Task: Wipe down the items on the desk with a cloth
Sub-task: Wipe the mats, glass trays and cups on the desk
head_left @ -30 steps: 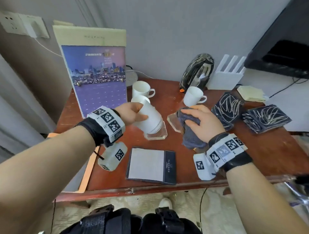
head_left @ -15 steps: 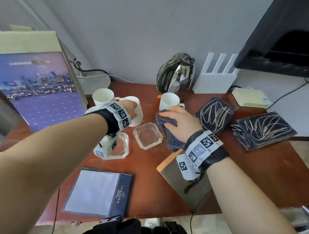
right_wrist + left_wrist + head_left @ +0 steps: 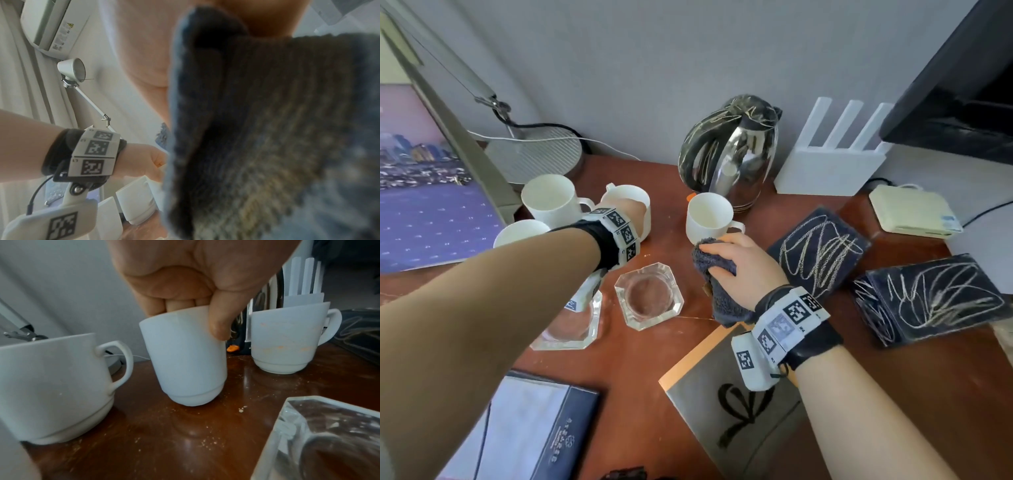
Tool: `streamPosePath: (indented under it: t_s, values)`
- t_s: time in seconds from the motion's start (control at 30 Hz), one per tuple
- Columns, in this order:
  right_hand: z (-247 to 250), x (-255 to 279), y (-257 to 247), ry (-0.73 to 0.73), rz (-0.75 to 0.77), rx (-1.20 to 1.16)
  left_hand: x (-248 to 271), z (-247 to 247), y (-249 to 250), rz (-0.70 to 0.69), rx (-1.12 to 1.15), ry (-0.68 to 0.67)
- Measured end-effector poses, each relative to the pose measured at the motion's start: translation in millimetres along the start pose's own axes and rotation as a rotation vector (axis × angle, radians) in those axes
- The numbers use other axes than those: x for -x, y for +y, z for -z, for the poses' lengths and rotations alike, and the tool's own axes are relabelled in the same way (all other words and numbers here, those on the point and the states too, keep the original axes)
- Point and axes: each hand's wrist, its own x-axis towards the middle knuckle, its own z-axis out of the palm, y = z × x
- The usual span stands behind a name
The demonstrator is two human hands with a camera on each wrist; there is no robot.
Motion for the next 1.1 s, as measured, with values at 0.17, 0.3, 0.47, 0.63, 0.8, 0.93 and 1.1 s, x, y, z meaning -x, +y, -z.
streamPosePath:
  t_s: [0.17,0.3,0.47,0.63,0.8,0.93,1.1]
  values:
    - [1.6,-9.4,8.8,-0.005,-0.007,-0.034,-10.3,-3.8,1.9,0.021,-0.010,-0.003]
    - [3.9,-13.0,11.3,-0.012,-0.010,-0.046,-10.9,-0.1,1.6,0.012,0.002,-0.022]
    - [6.2,-11.9,14.9,-0.015,-0.021,-0.062,-0.6,2.2,12.6,0.031,0.012,0.121]
    - [8.3,-7.3,21.4,0.022,-0.033,-0.079,7.0,9.7,42.6,-0.211,0.034,0.269]
    - [6.4,4.4,28.0,0.048,-0.066,-0.093,-12.0,-7.5,71.7,-0.401,-0.103,0.011]
    - [7.1,15.3,34.3,0.065,-0.081,-0.088,-9.5,-6.4,84.1,-0.361,-0.188,0.005]
    - [8.5,27.9,38.6,0.080,-0.114,-0.087,-7.0,2.5,94.7,-0.167,0.018,-0.101]
